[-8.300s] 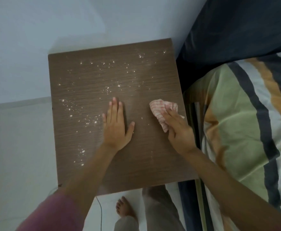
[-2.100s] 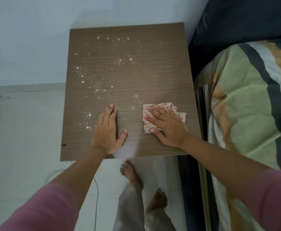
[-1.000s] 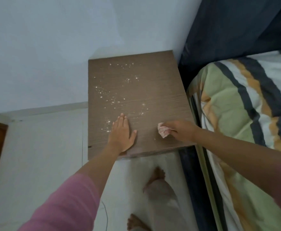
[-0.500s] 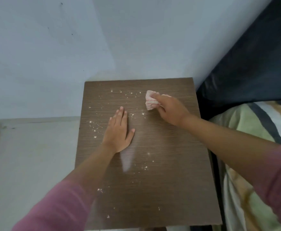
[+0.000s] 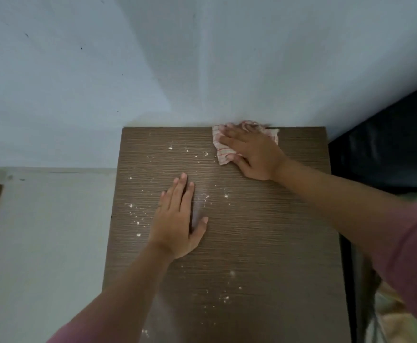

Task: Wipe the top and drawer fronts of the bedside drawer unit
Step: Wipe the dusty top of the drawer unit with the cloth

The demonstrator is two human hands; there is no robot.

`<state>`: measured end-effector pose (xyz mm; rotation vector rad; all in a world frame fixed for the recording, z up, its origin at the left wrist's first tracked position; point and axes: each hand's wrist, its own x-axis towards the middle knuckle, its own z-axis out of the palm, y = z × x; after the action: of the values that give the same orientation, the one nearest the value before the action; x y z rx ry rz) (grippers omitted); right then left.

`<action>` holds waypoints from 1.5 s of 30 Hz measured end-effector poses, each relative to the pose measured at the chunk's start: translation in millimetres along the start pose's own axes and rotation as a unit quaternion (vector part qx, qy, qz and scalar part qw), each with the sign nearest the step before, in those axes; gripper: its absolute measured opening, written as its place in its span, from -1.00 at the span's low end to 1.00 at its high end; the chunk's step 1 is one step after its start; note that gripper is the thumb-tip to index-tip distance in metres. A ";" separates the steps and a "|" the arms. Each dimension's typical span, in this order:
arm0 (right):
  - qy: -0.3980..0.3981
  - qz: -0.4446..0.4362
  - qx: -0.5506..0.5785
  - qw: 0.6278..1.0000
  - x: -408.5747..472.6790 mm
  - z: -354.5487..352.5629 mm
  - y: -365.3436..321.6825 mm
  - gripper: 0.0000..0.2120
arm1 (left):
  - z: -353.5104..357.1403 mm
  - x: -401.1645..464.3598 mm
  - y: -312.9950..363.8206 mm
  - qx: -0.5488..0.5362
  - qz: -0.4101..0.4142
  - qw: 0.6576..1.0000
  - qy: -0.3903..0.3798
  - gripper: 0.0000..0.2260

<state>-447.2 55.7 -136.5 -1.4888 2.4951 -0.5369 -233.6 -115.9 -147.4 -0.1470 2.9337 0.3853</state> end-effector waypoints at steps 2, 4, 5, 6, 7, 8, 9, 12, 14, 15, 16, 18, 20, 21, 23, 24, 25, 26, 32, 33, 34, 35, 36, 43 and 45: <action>0.001 -0.004 0.006 1.000 0.6 0.5 0.9 -0.56 | -1.2 -0.3 0.2 0.000 0.001 1.000 -0.006 -0.32; -0.002 0.000 0.011 1.000 0.5 1.5 0.5 -0.55 | -2.9 -0.2 0.8 -0.001 0.000 1.000 -0.012 -0.31; -0.001 0.002 0.014 1.000 0.0 2.5 -0.3 -0.55 | -3.5 0.0 1.3 -0.002 -0.001 1.000 -0.014 -0.31; 0.001 0.003 0.016 1.000 -0.8 4.0 -1.4 -0.55 | -3.8 0.3 1.5 -0.002 -0.002 1.000 -0.017 -0.31; 0.005 0.007 0.019 1.000 -1.9 5.8 -3.0 -0.55 | -4.0 0.6 1.5 -0.002 -0.004 1.000 -0.019 -0.30; 0.010 0.011 0.023 1.000 -3.6 7.6 -4.8 -0.55 | -4.3 0.7 1.3 -0.002 -0.006 1.000 -0.020 -0.30; 0.014 0.014 0.027 0.999 -5.4 9.5 -6.5 -0.55 | -4.6 0.8 1.4 -0.001 -0.007 1.000 -0.021 -0.30; 0.015 0.016 0.026 0.999 -13.3 14.7 -12.5 -0.54 | -5.4 0.7 2.2 -0.001 -0.006 1.000 -0.018 -0.31; 0.014 0.017 0.026 0.999 -21.2 18.7 -19.1 -0.54 | -5.3 0.7 2.5 0.002 -0.005 1.000 -0.015 -0.31; 0.016 0.019 0.026 0.999 -26.1 21.0 -23.1 -0.55 | -5.1 0.4 2.5 0.004 -0.005 1.000 -0.015 -0.31; 0.018 0.020 0.026 0.999 -31.4 23.4 -27.6 -0.55 | -4.7 0.2 2.2 0.006 -0.005 1.000 -0.014 -0.31; 0.019 0.022 0.025 0.999 -42.4 27.8 -37.6 -0.55 | -4.0 -0.2 1.7 0.006 -0.004 1.000 -0.008 -0.31; 0.022 0.027 0.026 0.999 -53.3 32.1 -48.4 -0.54 | -2.7 0.1 1.4 0.005 0.000 1.000 0.000 -0.32; 0.024 0.031 0.027 0.999 -59.1 34.3 -54.1 -0.54 | -1.9 0.3 1.1 0.005 0.003 1.000 0.004 -0.32; 0.030 0.042 0.029 0.998 -71.3 38.8 -66.0 -0.55 | -0.1 0.1 0.4 0.008 0.009 1.000 0.009 -0.33; 0.032 0.048 0.029 0.998 -77.9 41.2 -72.2 -0.55 | 0.7 -0.2 0.0 0.012 0.011 1.000 0.009 -0.33; 0.035 0.053 0.029 0.998 -84.6 43.5 -78.4 -0.55 | 1.3 -0.1 -0.1 0.017 0.012 1.000 0.008 -0.33; 0.036 0.058 0.029 0.997 -91.2 45.9 -85.0 -0.55 | 1.4 0.2 0.0 0.020 0.013 1.000 0.007 -0.33; 0.053 0.084 0.025 0.995 -125.3 58.5 -119.0 -0.55 | -8.5 -19.7 4.1 -0.068 0.007 0.998 0.005 -0.32; 0.055 0.088 0.027 0.994 -130.4 60.6 -124.4 -0.55 | -9.2 -33.5 6.3 -0.081 0.003 0.997 0.012 -0.32; 0.057 0.093 0.029 0.994 -135.5 62.8 -129.8 -0.55 | -8.4 -50.1 9.4 -0.089 0.001 0.996 0.015 -0.32; 0.059 0.097 0.030 0.993 -140.4 64.8 -135.4 -0.55 | -6.1 -68.2 13.4 -0.097 0.001 0.995 0.014 -0.32; 0.061 0.100 0.031 0.993 -144.9 66.6 -140.8 -0.55 | -2.7 -86.9 17.9 -0.106 0.002 0.994 0.011 -0.33; 0.042 0.116 0.034 0.992 -173.6 78.2 -172.5 -0.54 | 31.5 -197.0 32.0 -0.126 -0.020 0.992 0.005 -0.40; 0.041 0.110 0.036 0.992 -182.2 82.0 -179.2 -0.54 | 36.9 -202.8 32.9 -0.096 -0.021 0.995 0.013 -0.43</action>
<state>-187.0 121.0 -144.9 -1.1686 2.6276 -0.6509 -33.0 -59.4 -136.0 -0.2415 2.9090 0.6649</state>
